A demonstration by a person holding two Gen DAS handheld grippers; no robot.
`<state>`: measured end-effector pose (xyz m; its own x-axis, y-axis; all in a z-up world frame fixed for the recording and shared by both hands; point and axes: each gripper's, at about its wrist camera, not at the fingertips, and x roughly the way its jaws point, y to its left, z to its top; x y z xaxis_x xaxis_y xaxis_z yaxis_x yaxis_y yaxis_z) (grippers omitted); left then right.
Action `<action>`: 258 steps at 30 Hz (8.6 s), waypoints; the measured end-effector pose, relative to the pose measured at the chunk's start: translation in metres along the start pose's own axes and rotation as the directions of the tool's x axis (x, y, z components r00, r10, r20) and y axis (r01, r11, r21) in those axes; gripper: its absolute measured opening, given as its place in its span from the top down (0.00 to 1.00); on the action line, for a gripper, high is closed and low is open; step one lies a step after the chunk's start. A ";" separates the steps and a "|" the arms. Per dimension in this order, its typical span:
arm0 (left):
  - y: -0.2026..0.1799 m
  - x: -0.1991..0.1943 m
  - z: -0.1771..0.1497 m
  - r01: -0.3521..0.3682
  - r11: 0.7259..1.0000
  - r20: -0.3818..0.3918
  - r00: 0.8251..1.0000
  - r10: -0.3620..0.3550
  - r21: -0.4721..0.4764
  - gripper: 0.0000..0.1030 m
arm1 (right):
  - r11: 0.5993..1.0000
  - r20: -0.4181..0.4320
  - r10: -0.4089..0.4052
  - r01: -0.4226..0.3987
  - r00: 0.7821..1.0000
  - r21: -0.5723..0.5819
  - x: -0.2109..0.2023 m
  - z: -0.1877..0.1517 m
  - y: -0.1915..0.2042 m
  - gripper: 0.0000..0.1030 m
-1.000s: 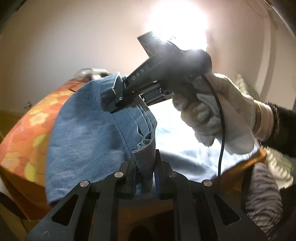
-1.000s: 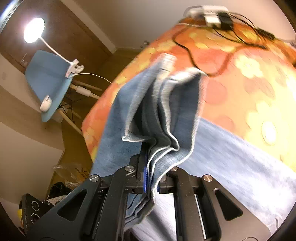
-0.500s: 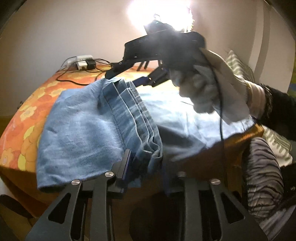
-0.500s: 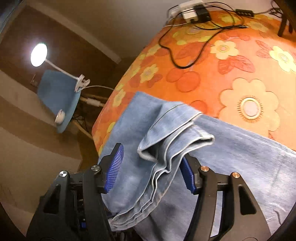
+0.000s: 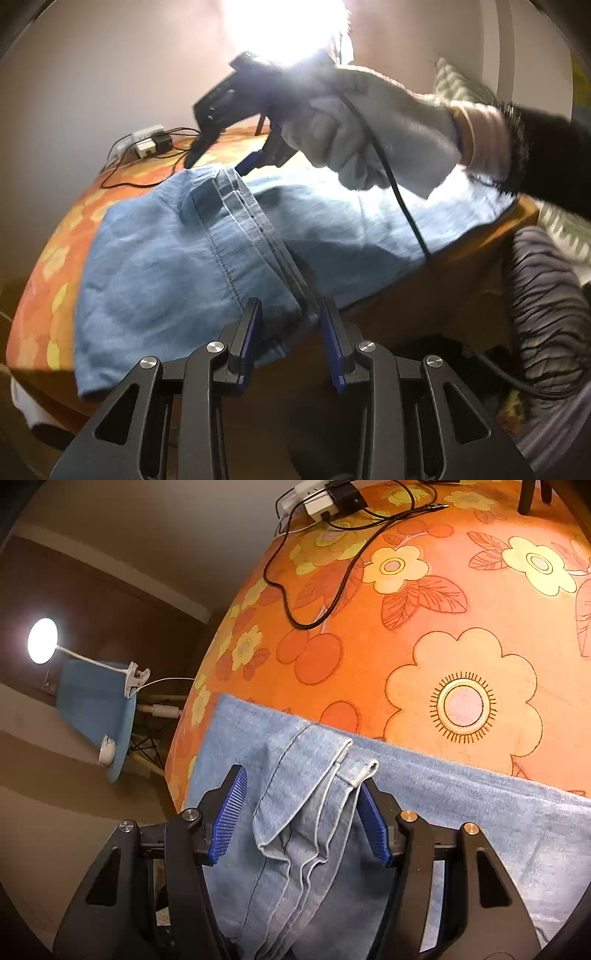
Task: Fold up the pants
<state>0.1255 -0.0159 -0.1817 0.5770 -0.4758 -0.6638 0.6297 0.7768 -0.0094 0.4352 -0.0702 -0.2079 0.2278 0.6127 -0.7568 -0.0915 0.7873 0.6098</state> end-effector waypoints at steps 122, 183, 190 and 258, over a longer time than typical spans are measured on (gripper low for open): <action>-0.001 0.011 -0.002 -0.041 0.995 0.015 0.999 0.040 0.096 0.85 | 0.985 -0.018 -0.130 0.127 0.991 -0.116 0.024 0.006 0.017 0.74; -0.132 0.013 0.086 0.250 0.964 0.175 0.949 -0.262 0.088 0.88 | 0.939 0.211 -0.308 0.332 0.928 -0.093 -0.196 -0.034 -0.059 0.89; -0.161 0.026 0.094 0.316 0.941 0.166 0.928 -0.333 0.118 0.88 | 0.934 0.227 -0.337 0.354 0.914 -0.042 -0.229 -0.049 -0.094 0.90; -0.344 0.120 0.162 0.671 0.693 -0.064 0.729 -0.682 0.263 0.88 | 0.844 0.228 -0.525 0.466 0.820 0.265 -0.398 -0.161 -0.330 0.90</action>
<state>0.0631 -0.4071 -0.1370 -0.0419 -0.8499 -0.5253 0.9604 0.1106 -0.2556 0.2186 -0.5622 -0.1455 0.4559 0.0736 -0.8870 0.2860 0.9316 0.2243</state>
